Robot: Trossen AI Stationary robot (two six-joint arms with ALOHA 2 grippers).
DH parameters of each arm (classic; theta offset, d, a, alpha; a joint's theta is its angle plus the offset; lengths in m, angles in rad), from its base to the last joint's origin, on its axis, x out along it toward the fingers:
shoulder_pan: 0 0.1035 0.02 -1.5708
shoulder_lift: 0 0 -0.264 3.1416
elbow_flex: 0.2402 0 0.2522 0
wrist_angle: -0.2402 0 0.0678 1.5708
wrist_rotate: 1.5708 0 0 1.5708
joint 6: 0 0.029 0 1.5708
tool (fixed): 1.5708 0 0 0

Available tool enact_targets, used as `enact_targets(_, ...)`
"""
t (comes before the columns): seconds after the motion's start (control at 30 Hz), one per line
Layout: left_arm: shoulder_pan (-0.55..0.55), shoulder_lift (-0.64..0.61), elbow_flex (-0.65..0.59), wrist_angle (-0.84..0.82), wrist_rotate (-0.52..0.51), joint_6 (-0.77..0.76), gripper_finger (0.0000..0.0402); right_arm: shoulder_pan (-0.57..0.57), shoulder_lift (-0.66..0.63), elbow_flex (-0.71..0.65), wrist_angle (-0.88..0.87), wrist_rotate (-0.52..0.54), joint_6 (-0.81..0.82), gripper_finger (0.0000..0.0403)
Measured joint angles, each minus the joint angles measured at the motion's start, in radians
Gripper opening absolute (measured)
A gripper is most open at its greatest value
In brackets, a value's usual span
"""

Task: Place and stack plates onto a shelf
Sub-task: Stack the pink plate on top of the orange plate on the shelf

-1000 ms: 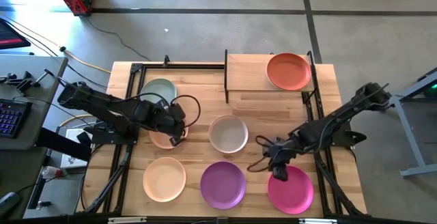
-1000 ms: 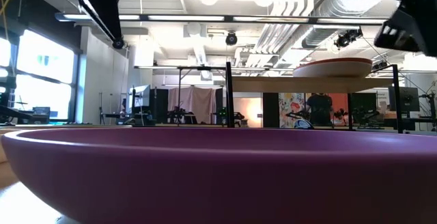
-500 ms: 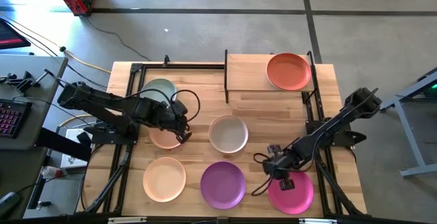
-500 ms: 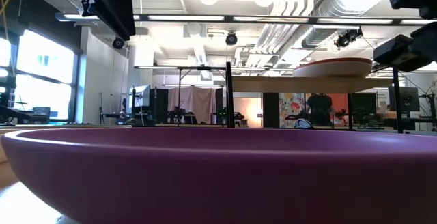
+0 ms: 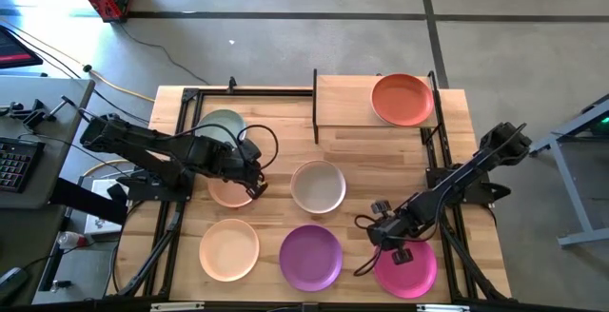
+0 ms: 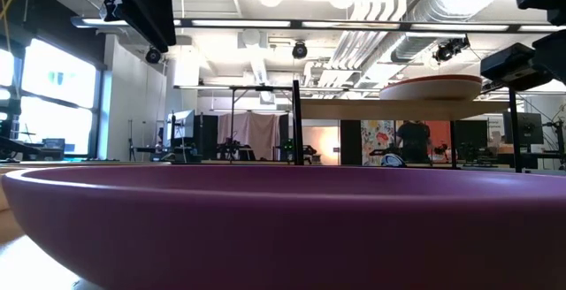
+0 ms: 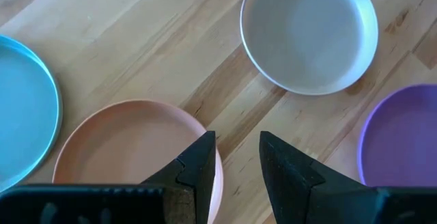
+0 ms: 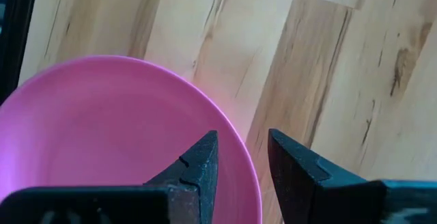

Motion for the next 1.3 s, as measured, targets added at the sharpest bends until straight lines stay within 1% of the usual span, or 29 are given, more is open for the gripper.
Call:
enact_targets(0.17,0.000,0.000,0.000,0.000,-0.002,0.000,0.0104,0.001,0.008,0.000,0.001,0.004,0.000,0.0106)
enact_targets(0.53,0.000,0.000,0.000,-0.001,-0.006,0.000,0.0104,0.002,0.097,0.000,0.004,-0.004,-0.002,0.0106)
enact_targets(0.9,0.000,0.000,0.000,-0.001,-0.008,0.000,0.0104,0.002,0.145,0.000,-0.001,-0.070,-0.029,0.0105)
enact_targets(1.03,0.000,0.000,0.000,-0.001,-0.008,0.001,0.0104,0.001,0.144,0.000,-0.006,-0.074,-0.026,0.0083)
enact_targets(1.2,0.000,0.000,0.000,-0.002,-0.008,0.028,0.0104,0.001,0.142,0.000,-0.017,-0.096,-0.005,0.0017)
enact_targets(1.23,0.000,0.000,0.000,-0.002,-0.008,0.028,0.0104,0.001,0.142,0.000,-0.018,-0.097,0.004,0.0010)
enact_targets(1.3,0.000,0.000,0.000,-0.001,-0.008,0.029,0.0104,0.001,0.141,0.001,-0.019,-0.096,0.023,0.0008)
